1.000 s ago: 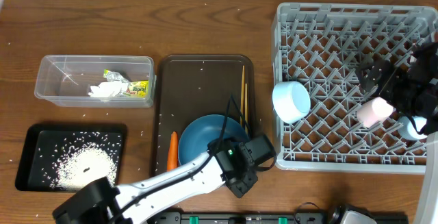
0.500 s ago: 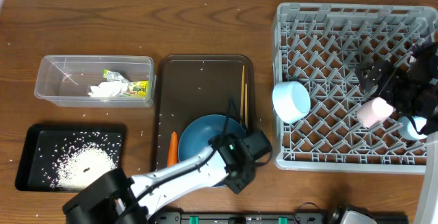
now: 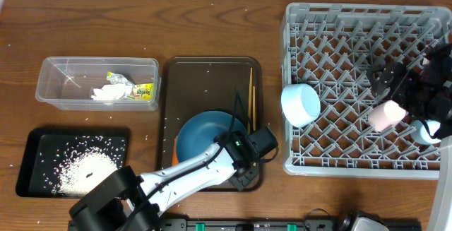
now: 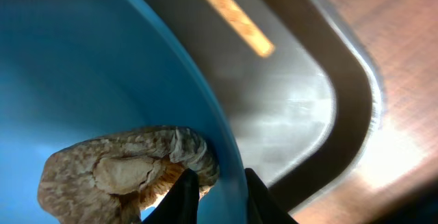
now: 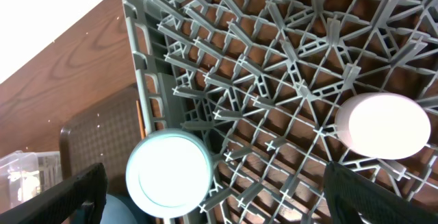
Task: Sort waste into correct bins and load items into the dishwasher rack
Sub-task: 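Reach left gripper to blue plate and grasp its rim, then carry blue plate over black tray and tip dumpling off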
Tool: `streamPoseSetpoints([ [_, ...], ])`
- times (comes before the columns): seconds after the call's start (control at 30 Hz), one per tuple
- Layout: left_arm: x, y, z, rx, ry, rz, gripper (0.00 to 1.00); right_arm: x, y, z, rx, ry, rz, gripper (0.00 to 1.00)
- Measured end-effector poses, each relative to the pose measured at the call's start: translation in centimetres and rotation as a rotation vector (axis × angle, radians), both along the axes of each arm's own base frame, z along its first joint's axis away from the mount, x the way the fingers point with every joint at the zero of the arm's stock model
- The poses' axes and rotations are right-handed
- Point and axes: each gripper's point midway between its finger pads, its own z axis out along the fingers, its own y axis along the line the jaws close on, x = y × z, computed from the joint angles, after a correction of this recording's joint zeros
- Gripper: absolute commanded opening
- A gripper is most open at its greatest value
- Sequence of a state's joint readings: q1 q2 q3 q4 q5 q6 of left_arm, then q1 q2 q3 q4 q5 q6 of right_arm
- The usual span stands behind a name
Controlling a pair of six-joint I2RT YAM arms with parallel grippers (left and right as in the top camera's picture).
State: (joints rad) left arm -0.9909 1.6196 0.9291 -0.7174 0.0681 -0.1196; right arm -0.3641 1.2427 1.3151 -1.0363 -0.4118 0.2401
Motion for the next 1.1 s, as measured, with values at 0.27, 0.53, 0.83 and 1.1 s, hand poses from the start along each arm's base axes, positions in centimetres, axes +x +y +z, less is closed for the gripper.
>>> streamPoseSetpoints([
  [0.27, 2.1, 0.7, -0.1, 0.024, -0.074, 0.013, 0.38, 0.0, 0.0, 0.0, 0.000, 0.000, 0.000, 0.93],
  [0.53, 0.8, 1.5, -0.3, 0.040, 0.008, 0.021, 0.47, 0.0, 0.0, 0.0, 0.000, -0.002, 0.000, 0.93],
  [0.83, 0.6, 1.9, -0.2, 0.061, 0.021, 0.016, 0.26, 0.0, 0.0, 0.0, -0.001, -0.002, 0.000, 0.93],
  [1.1, 1.1, 1.4, -0.3, 0.040, -0.004, -0.017, 0.35, 0.1, 0.0, 0.1, -0.002, -0.005, 0.000, 0.93],
])
